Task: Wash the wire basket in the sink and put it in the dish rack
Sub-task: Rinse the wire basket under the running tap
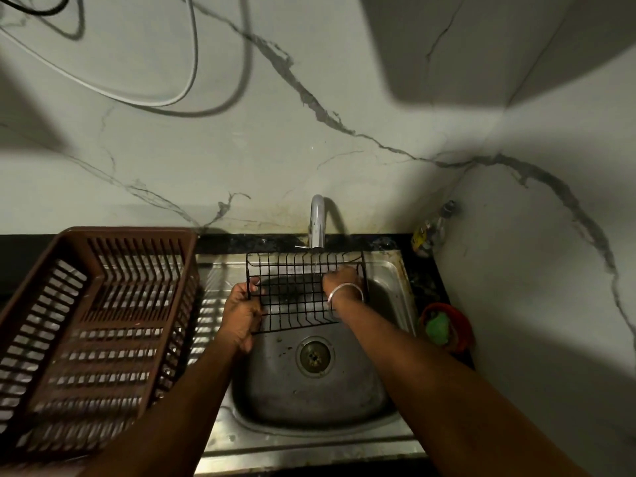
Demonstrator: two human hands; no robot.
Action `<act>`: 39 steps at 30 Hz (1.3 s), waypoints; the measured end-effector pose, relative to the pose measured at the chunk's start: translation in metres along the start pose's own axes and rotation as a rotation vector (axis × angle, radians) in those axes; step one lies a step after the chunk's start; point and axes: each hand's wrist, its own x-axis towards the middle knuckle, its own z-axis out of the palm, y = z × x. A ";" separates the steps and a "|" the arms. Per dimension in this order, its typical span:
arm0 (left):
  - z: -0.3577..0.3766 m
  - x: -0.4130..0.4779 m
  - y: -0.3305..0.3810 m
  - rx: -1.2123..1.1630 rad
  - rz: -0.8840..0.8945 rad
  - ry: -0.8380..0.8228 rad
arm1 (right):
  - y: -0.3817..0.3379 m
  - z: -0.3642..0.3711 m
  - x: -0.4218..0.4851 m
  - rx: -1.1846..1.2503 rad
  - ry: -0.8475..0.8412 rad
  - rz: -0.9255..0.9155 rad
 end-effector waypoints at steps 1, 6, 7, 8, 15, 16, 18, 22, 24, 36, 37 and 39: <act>0.001 -0.001 0.001 -0.008 0.000 0.008 | -0.004 0.007 -0.004 -0.085 0.068 -0.137; 0.005 -0.005 0.007 0.039 -0.004 -0.006 | -0.010 0.014 -0.013 -0.276 0.025 -0.489; 0.005 -0.006 0.008 0.049 -0.006 -0.011 | -0.010 0.011 -0.009 -0.297 0.079 -0.467; 0.006 -0.007 0.008 0.048 -0.008 -0.016 | -0.010 0.009 -0.008 -0.292 0.086 -0.451; 0.030 -0.018 0.007 0.051 -0.052 -0.062 | -0.017 0.013 -0.029 0.251 -0.360 -0.142; 0.032 -0.020 0.008 0.049 -0.058 -0.066 | -0.014 0.013 -0.030 0.226 -0.446 -0.132; 0.036 -0.022 0.008 0.057 -0.060 -0.069 | -0.007 0.016 -0.035 0.114 -0.624 -0.126; 0.042 -0.025 0.007 0.094 -0.058 -0.083 | -0.016 0.011 -0.031 0.446 -0.413 -0.025; 0.041 -0.024 0.006 0.088 -0.073 -0.063 | -0.023 0.005 -0.029 0.643 -0.387 0.021; 0.046 -0.037 0.017 0.122 -0.236 -0.016 | -0.019 -0.017 -0.010 -0.151 0.033 -0.136; 0.046 -0.038 0.019 0.132 -0.252 -0.018 | -0.016 -0.020 -0.010 -0.246 0.070 -0.207; 0.051 -0.039 0.026 0.204 -0.281 -0.037 | -0.014 -0.025 -0.015 -0.359 0.152 -0.319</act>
